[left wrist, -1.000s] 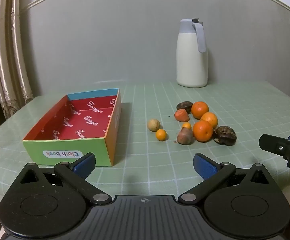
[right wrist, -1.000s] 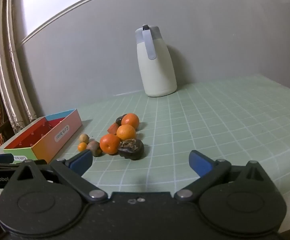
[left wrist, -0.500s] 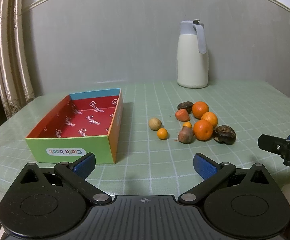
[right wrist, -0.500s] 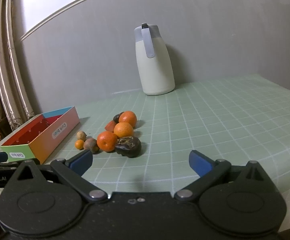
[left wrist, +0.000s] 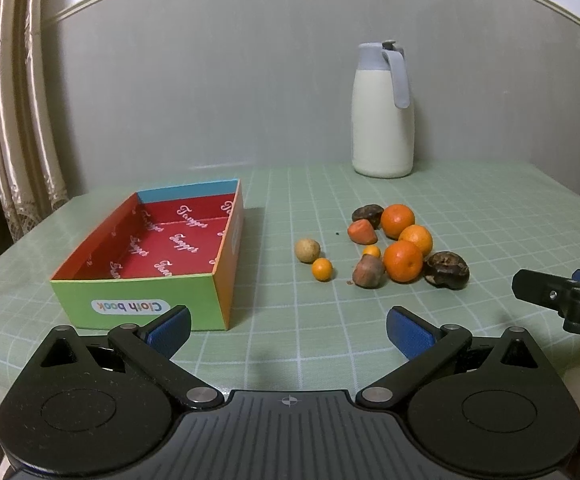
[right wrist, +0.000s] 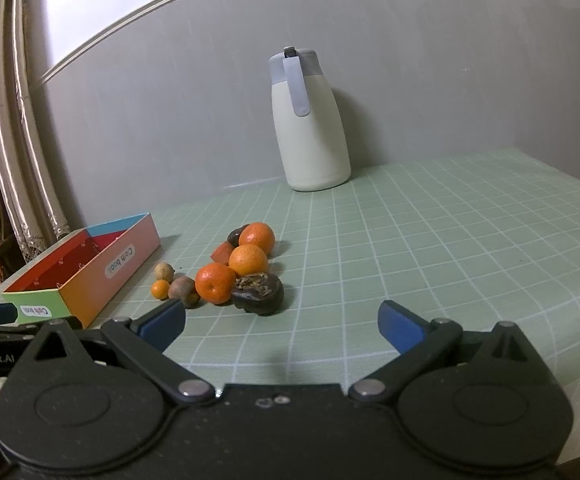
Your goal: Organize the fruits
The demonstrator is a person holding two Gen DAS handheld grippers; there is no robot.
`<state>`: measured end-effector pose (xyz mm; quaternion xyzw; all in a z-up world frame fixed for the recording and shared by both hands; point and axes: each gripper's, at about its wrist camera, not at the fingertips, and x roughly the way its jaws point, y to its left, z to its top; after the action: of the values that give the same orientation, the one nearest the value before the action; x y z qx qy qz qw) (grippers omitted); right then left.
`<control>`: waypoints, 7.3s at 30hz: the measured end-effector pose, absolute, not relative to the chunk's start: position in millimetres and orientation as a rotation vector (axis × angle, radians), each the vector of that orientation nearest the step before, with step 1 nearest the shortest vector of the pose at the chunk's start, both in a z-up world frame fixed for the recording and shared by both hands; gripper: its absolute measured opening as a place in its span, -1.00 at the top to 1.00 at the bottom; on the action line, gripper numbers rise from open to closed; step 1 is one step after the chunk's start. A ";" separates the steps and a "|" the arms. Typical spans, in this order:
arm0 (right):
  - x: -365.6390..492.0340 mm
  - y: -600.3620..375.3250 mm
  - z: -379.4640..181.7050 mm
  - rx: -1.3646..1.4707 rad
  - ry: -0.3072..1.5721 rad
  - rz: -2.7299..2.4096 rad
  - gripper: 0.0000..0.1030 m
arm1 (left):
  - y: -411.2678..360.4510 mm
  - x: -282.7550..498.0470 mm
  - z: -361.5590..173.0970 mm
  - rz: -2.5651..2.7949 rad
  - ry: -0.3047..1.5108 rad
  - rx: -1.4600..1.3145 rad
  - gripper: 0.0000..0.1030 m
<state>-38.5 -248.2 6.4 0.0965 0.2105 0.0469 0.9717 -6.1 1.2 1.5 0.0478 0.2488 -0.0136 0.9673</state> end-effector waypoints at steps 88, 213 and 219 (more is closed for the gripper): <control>-8.6 -292.3 8.0 0.401 0.410 -0.015 -1.00 | -52.7 104.2 -34.7 -0.313 0.611 0.190 0.41; 66.9 -223.0 -14.0 0.165 0.602 0.146 0.15 | 78.4 56.5 -10.4 0.176 0.427 -0.006 -1.00; 62.9 -227.4 -11.7 0.175 0.592 0.148 0.15 | 78.4 57.7 -10.6 0.179 0.429 -0.013 -1.00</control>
<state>62.9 -227.4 -11.7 0.0858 0.2911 0.0729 0.9500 57.7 78.4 -10.6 -0.0065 0.2127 0.0889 0.9731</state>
